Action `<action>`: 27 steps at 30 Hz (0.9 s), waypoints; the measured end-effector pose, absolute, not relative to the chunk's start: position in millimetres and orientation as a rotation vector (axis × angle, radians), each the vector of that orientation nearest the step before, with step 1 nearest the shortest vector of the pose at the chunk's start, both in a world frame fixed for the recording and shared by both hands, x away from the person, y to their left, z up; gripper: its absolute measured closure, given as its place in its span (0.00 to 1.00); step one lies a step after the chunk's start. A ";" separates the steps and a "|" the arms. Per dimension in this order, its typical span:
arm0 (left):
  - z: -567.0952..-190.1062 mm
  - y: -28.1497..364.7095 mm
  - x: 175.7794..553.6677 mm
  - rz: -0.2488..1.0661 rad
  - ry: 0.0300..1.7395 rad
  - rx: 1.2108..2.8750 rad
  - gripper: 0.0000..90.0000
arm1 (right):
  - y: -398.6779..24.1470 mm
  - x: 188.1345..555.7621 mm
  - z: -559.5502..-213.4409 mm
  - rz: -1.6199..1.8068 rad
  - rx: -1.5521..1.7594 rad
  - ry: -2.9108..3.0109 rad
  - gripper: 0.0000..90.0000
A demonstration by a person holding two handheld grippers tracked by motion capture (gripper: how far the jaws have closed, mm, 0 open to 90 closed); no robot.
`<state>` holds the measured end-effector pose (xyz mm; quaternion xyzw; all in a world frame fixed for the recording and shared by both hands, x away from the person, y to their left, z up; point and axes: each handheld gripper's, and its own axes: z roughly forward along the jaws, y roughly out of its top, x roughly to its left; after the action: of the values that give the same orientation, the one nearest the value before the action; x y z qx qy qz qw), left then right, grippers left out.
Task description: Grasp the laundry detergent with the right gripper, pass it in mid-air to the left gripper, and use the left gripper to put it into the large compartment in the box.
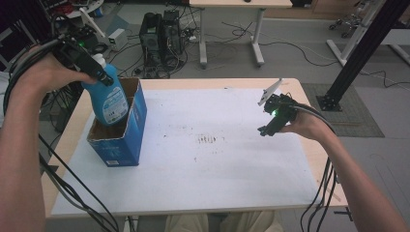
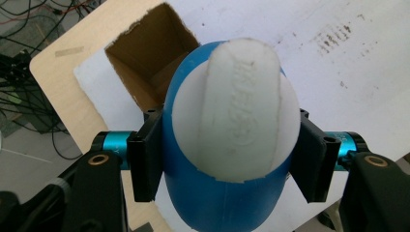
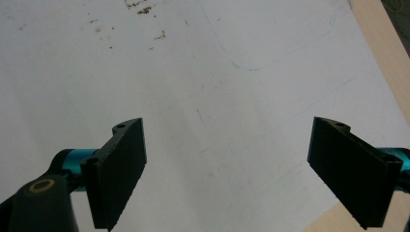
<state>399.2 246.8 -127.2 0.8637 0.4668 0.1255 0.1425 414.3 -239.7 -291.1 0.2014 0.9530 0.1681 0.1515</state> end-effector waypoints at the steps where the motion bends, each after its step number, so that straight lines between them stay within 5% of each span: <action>1: -90.2 192.0 408.8 0.407 1.189 2.528 0.42 | -238.8 414.5 -294.5 0.477 0.581 2.740 0.14; 2: -128.9 247.2 399.2 0.361 1.348 2.493 0.42 | -238.6 414.6 -294.8 0.475 0.577 2.741 0.14; 6: -148.1 250.7 399.9 0.335 1.359 2.503 0.42 | -236.7 414.4 -297.2 0.469 0.569 2.744 0.14; 7: -119.4 244.0 399.7 0.371 1.332 2.493 0.42 | -236.4 414.3 -297.3 0.470 0.571 2.745 0.14; 8: -154.2 251.7 400.7 0.323 1.359 2.510 0.42 | -235.9 414.3 -297.9 0.470 0.564 2.746 0.14; 10: -161.4 252.3 401.2 0.311 1.356 2.519 0.42 | -235.8 414.1 -298.0 0.466 0.564 2.747 0.14; 11: -92.4 219.2 403.0 0.412 1.253 2.503 0.42 | -235.8 414.1 -298.1 0.465 0.564 2.747 0.14; 12: -167.7 252.7 401.3 0.303 1.356 2.523 0.42 | -243.3 414.6 -288.0 0.492 0.590 2.735 0.14; 15: -141.9 249.7 399.6 0.344 1.361 2.499 0.42 | -237.0 414.4 -297.0 0.472 0.573 2.744 0.14; 16: -181.6 252.2 401.7 0.291 1.344 2.543 0.42 | -236.4 413.8 -299.9 0.459 0.562 2.747 0.14; 24: -189.3 251.5 401.9 0.282 1.338 2.556 0.42 | -235.1 412.4 -301.2 0.463 0.560 2.755 0.14; 27: -218.4 252.7 404.0 0.242 1.324 2.579 0.42 | -234.5 412.1 -301.1 0.461 0.558 2.756 0.14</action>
<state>404.0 252.7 -218.4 0.8806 0.4521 0.0825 0.1157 412.1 -234.5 -301.1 0.1937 0.9569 0.1601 0.1457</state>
